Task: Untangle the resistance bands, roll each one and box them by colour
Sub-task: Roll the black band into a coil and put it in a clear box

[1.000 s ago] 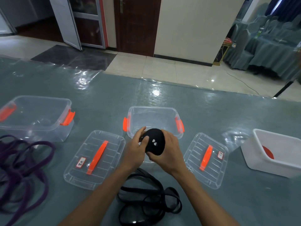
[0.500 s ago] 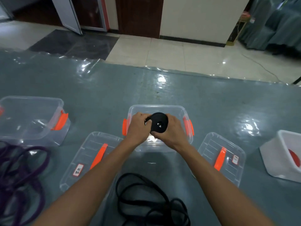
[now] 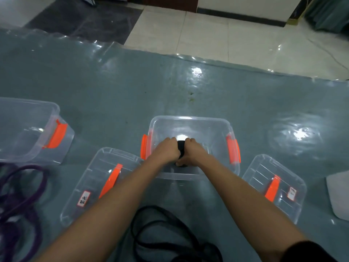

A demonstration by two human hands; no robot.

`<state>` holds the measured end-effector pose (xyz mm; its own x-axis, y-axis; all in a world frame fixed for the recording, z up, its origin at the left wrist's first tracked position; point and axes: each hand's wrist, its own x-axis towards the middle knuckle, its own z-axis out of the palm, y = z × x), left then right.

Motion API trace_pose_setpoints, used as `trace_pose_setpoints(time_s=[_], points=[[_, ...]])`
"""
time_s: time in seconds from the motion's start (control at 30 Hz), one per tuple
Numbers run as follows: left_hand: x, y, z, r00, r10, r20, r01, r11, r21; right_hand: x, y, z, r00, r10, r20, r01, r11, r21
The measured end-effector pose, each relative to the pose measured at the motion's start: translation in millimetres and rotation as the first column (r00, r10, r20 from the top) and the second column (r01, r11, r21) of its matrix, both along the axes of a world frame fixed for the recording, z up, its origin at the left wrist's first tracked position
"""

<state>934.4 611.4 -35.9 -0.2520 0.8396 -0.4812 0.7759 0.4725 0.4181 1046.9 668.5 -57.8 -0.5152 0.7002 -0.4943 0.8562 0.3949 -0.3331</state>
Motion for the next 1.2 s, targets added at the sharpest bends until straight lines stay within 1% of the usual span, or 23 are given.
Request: trace_pose_setpoints(time_s=[0.07,0.13,0.2,0.27,0.33,0.4,0.43,0.5,0.57,0.63,0.67,0.7,0.73,0.77,0.8,0.83,0.9,0.97,1.0,1.03,1.13,1.17,1.2], points=[[0,4,-4,0.999,-0.042,-0.025,0.042,0.999,-0.020,-4,3,-6,0.997,0.047,0.065,-0.048,0.999,0.017],[-1,6,-7,0.993,-0.087,-0.083,0.085,0.996,-0.031,-4,4,-9,0.991,0.080,0.109,-0.082,0.997,0.015],[1,7,-9,0.979,-0.146,-0.141,0.140,0.989,-0.053,-3,6,-8,0.984,0.112,0.137,-0.115,0.993,0.015],[5,3,-11,0.971,-0.187,-0.147,0.178,0.981,-0.075,-1,8,-2,0.978,0.130,0.163,-0.130,0.991,-0.014],[9,-2,-5,0.967,-0.203,-0.155,0.195,0.979,-0.065,3,10,12,0.983,0.110,0.146,-0.105,0.994,-0.040],[9,-8,11,0.966,-0.214,-0.146,0.217,0.976,0.005,12,7,31,0.999,0.045,0.028,-0.045,0.999,0.008],[7,-13,21,0.969,-0.214,-0.126,0.224,0.972,0.067,20,3,41,0.998,0.000,-0.061,0.002,0.999,0.047],[4,-27,41,0.975,-0.199,-0.094,0.215,0.952,0.219,40,-16,61,0.967,-0.071,-0.245,0.102,0.988,0.119],[6,-49,59,0.975,-0.214,-0.058,0.220,0.897,0.383,60,-44,79,0.903,-0.078,-0.422,0.175,0.965,0.197],[13,-76,71,0.961,-0.276,-0.016,0.239,0.799,0.552,78,-78,90,0.798,-0.028,-0.602,0.225,0.941,0.254],[19,-91,74,0.952,-0.307,0.001,0.238,0.741,0.628,87,-96,93,0.750,-0.002,-0.662,0.239,0.933,0.268],[25,-107,75,0.945,-0.326,0.014,0.229,0.694,0.683,95,-114,94,0.720,0.011,-0.694,0.251,0.928,0.275],[31,-122,72,0.943,-0.331,0.028,0.215,0.671,0.710,103,-131,91,0.709,0.001,-0.705,0.261,0.928,0.265],[37,-137,66,0.945,-0.325,0.040,0.200,0.669,0.716,111,-147,85,0.710,-0.033,-0.703,0.273,0.934,0.232],[44,-152,57,0.948,-0.313,0.048,0.187,0.675,0.713,118,-161,77,0.725,-0.080,-0.684,0.282,0.941,0.189],[49,-166,47,0.951,-0.303,0.058,0.177,0.692,0.700,125,-173,67,0.759,-0.129,-0.638,0.285,0.947,0.147],[58,-191,24,0.950,-0.302,0.086,0.183,0.755,0.630,141,-193,43,0.859,-0.200,-0.471,0.264,0.962,0.072],[62,-210,4,0.944,-0.320,0.077,0.240,0.830,0.503,157,-210,23,0.939,-0.216,-0.268,0.215,0.976,-0.033],[62,-217,-7,0.941,-0.337,0.040,0.289,0.857,0.426,165,-218,14,0.961,-0.202,-0.187,0.191,0.979,-0.075],[62,-223,-17,0.934,-0.357,-0.008,0.337,0.875,0.346,171,-226,7,0.973,-0.186,-0.137,0.173,0.980,-0.098],[63,-241,-42,0.905,-0.410,-0.112,0.421,0.901,0.104,177,-246,-5,0.983,-0.147,-0.108,0.140,0.987,-0.073],[64,-246,-48,0.900,-0.417,-0.127,0.427,0.902,0.066,177,-251,-8,0.985,-0.137,-0.103,0.134,0.990,-0.037],[66,-250,-53,0.899,-0.412,-0.146,0.424,0.904,0.061,176,-253,-8,0.986,-0.132,-0.099,0.134,0.991,0.006]])
